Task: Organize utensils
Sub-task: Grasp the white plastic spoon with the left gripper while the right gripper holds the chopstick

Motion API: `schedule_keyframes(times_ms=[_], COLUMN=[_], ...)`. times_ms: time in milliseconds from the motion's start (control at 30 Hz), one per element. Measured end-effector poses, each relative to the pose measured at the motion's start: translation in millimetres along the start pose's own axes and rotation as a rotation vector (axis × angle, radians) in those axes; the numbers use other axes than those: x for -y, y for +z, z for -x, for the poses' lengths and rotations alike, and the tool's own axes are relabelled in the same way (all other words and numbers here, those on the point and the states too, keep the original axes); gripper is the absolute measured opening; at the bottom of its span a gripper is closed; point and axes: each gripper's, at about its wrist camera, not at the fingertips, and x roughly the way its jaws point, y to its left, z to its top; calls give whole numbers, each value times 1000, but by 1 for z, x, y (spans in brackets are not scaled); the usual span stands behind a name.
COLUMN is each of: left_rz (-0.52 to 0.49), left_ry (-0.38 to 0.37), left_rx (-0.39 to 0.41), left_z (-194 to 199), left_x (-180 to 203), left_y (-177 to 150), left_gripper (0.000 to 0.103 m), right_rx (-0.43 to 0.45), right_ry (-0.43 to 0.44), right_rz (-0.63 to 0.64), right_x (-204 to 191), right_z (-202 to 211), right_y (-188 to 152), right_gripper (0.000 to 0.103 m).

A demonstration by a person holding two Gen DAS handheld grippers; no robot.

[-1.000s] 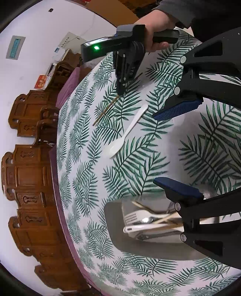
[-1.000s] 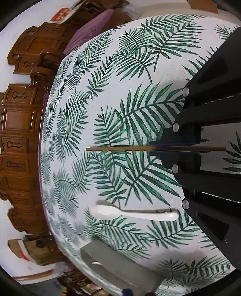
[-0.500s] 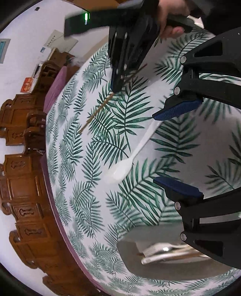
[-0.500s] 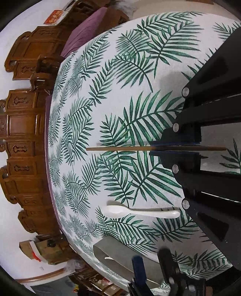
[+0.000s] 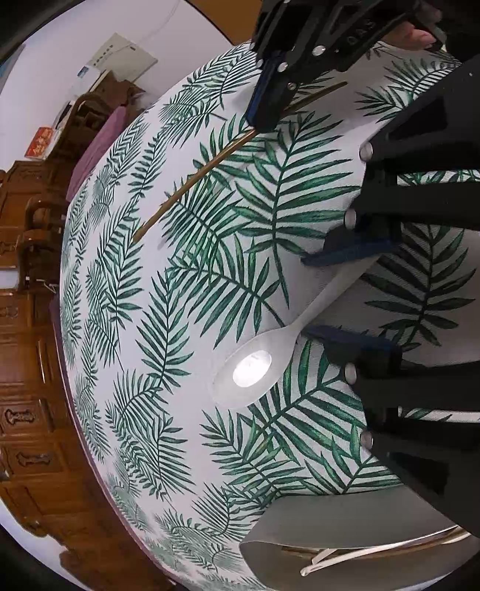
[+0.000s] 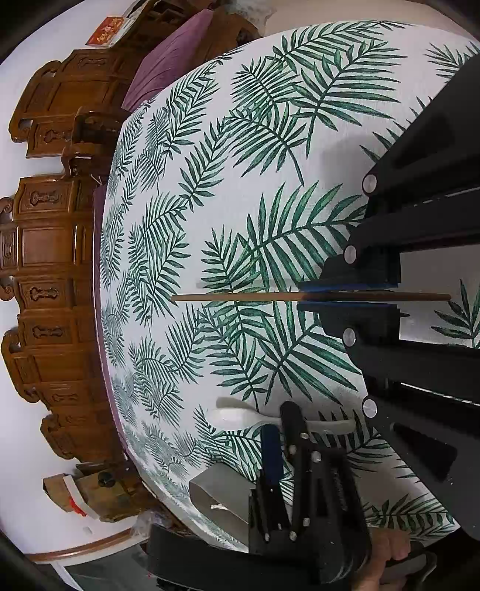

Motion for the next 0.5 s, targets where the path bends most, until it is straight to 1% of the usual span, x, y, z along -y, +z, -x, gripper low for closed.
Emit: schedule_keyframes(times_ms=[33,100,167,367,500], left_rz=[1,-2,-2,-23,-32], left_ry=[1,3,-3,12,15], left_rx=[-4,-18,-26,-33,-19], left_z=[0,0,3,13,32], left_x=[-1,-4,-8,-15,-20], left_y=[0,-1,-4,-15,-21], left_gripper=[18,7,7,6,6], right_rx=[-1,-3,-2,3,3], right_ry=[-1,-3,-3,0,-14], right_rz=[2,5,5,24,59], right_x=[-1,-2,-3,-13,-24], right_z=[0,-1,-1,1,3], right_y=[0,0,0,1,1], right_gripper=[6,6,6,6,6])
